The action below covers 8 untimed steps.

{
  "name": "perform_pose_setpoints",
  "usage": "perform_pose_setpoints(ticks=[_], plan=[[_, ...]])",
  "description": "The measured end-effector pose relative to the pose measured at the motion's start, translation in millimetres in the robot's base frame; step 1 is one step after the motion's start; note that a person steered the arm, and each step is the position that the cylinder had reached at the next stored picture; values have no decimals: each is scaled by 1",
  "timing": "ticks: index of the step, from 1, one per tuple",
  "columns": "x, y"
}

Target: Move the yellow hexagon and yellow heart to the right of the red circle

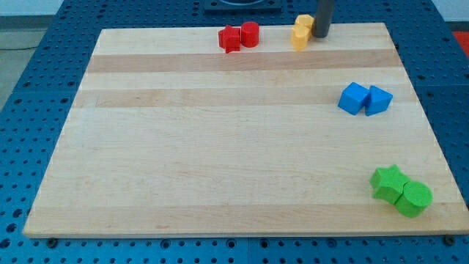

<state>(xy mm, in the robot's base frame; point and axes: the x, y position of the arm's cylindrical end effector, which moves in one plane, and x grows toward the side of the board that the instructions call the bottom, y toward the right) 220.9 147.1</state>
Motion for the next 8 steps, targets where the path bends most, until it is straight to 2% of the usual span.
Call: perform_pose_setpoints(ticks=[1, 2, 3, 5, 8], plan=[[4, 22], [-7, 71], [-23, 70], [-26, 11], [-12, -44]])
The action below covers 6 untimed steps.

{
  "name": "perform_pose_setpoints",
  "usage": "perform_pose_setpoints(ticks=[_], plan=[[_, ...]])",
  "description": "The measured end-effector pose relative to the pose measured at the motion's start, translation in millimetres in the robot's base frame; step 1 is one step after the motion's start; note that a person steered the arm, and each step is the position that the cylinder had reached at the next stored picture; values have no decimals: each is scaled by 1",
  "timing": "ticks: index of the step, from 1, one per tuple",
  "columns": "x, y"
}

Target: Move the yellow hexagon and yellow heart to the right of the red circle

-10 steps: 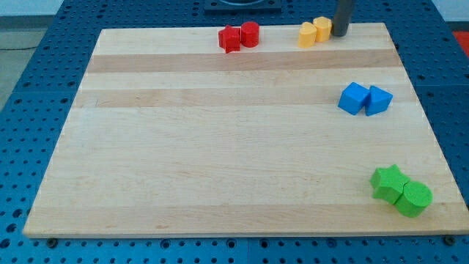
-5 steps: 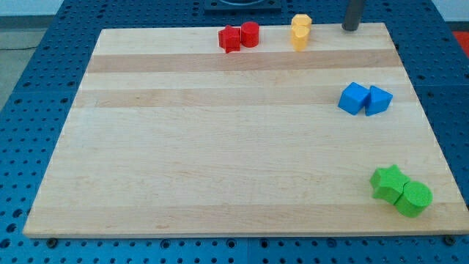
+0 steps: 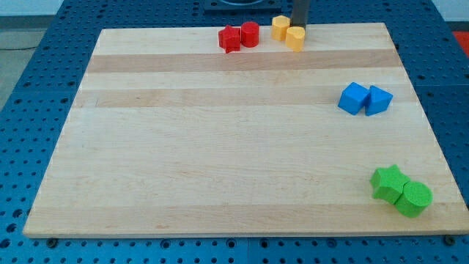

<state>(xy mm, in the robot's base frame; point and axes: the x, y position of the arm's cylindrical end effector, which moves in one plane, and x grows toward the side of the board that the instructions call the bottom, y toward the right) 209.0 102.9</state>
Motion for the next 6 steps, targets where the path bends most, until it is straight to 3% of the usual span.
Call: perform_pose_setpoints(ticks=[1, 3, 6], plan=[[1, -14], [-17, 23], [-16, -7]])
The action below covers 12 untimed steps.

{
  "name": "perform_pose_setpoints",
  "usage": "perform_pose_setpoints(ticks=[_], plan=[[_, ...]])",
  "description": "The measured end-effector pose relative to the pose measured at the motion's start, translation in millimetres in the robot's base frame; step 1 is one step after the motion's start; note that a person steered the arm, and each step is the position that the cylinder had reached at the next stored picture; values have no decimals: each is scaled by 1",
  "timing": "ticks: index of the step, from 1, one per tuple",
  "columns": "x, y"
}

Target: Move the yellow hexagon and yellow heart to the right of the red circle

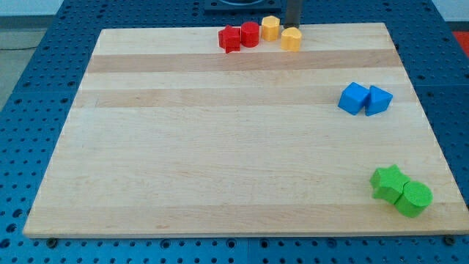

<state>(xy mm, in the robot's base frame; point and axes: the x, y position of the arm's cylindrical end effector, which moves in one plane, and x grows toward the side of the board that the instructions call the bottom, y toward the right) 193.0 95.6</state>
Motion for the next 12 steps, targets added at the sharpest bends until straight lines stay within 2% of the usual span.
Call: perform_pose_setpoints(ticks=[5, 7, 8, 12], plan=[[10, -19], [11, 39], [47, 40], [52, 1]])
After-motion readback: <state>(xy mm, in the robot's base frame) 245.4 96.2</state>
